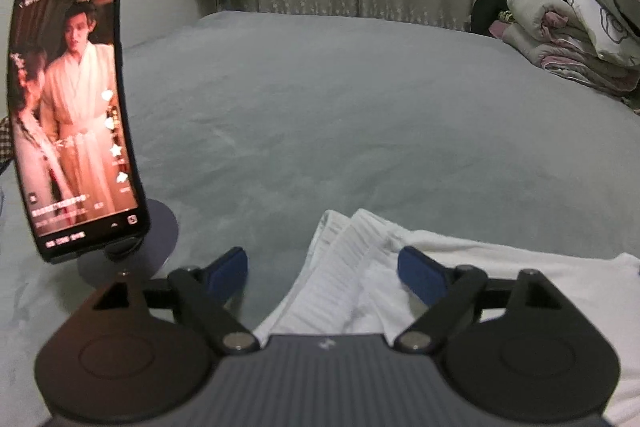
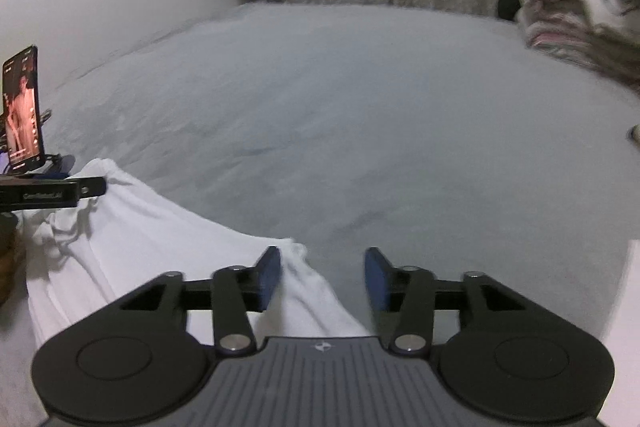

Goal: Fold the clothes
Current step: 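Move both open tools over the white garment's edge, then grasp the white garment edge with the right tool and lift it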

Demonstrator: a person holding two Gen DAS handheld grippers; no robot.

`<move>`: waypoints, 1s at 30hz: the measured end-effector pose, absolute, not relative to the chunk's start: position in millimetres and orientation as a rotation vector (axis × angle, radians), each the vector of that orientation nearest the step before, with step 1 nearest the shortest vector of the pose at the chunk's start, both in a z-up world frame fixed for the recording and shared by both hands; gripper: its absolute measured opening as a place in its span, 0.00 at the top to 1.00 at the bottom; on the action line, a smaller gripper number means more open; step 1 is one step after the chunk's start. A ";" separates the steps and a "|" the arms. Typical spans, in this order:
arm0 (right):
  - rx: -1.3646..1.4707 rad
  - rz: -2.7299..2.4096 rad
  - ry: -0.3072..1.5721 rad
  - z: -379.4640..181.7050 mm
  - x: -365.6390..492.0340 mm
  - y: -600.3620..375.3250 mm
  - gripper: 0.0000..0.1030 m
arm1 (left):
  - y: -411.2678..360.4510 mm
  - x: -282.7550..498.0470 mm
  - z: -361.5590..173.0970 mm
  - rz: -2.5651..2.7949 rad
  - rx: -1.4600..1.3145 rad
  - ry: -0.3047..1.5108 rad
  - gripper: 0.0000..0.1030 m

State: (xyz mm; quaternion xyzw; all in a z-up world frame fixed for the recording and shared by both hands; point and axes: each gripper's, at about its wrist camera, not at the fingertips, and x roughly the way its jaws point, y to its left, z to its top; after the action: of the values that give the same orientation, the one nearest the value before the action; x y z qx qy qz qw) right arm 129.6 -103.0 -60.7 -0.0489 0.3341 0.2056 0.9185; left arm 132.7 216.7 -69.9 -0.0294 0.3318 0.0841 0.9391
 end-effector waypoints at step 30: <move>0.159 0.112 0.700 -39.1 79.7 -283.4 0.57 | 25.4 46.5 -36.8 -0.225 -0.108 0.738 0.29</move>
State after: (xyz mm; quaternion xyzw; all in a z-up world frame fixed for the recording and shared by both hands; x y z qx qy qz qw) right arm 79.7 -283.4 -39.1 0.0777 0.3422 0.0548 0.9348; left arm 46.5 25.4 -36.8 -0.0525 0.3598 -0.1095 0.9251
